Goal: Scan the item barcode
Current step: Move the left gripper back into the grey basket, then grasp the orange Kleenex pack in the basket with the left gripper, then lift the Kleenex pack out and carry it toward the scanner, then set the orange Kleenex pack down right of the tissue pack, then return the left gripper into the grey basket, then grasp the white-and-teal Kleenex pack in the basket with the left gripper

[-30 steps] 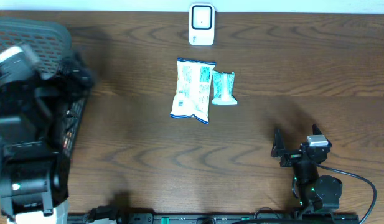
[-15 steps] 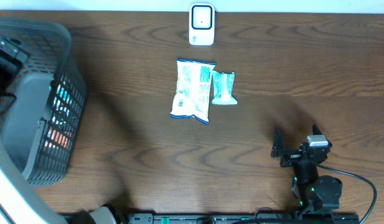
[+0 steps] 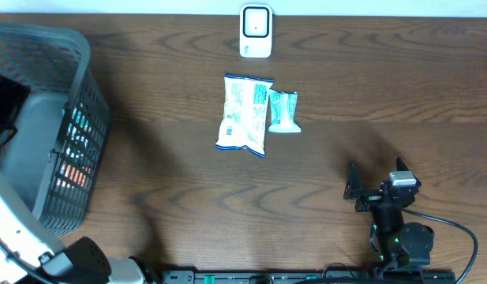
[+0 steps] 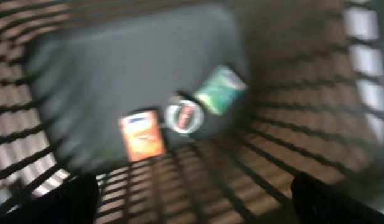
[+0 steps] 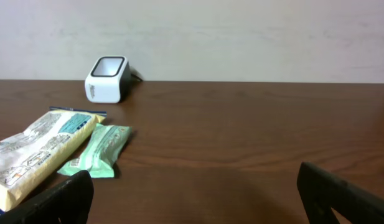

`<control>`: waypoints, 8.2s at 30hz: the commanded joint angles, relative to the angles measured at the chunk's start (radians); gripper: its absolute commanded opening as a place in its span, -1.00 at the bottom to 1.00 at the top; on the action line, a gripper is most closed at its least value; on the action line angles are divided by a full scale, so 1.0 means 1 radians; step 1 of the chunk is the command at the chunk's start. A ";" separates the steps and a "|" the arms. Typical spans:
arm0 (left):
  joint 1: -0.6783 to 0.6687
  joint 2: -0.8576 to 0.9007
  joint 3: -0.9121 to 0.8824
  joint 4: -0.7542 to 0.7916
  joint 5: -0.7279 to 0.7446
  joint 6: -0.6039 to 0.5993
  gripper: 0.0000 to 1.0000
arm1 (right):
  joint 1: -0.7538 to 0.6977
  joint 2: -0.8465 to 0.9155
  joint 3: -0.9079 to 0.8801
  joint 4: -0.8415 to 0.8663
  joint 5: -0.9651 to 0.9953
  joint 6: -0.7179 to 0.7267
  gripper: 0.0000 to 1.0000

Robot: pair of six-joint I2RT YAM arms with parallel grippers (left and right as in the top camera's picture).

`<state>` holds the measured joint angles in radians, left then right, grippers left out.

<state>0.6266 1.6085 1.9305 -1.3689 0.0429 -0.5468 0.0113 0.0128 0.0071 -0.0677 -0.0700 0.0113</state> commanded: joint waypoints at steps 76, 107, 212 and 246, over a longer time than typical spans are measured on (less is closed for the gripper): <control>0.009 0.223 -0.682 0.395 -0.077 -0.232 -0.25 | -0.005 -0.005 -0.001 -0.004 0.008 0.010 0.99; 0.055 -0.681 -0.555 0.553 0.523 -0.244 -0.77 | -0.005 -0.005 -0.001 -0.004 0.008 0.010 0.99; 0.098 -0.280 -0.219 0.513 0.468 -0.004 0.57 | -0.005 -0.005 -0.001 -0.004 0.008 0.010 0.99; -0.029 0.569 0.067 0.187 0.103 0.462 0.79 | -0.005 -0.005 -0.001 -0.004 0.008 0.010 0.99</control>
<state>0.5991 2.1403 2.0083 -1.1824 0.1532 -0.1219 0.0113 0.0128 0.0071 -0.0673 -0.0696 0.0113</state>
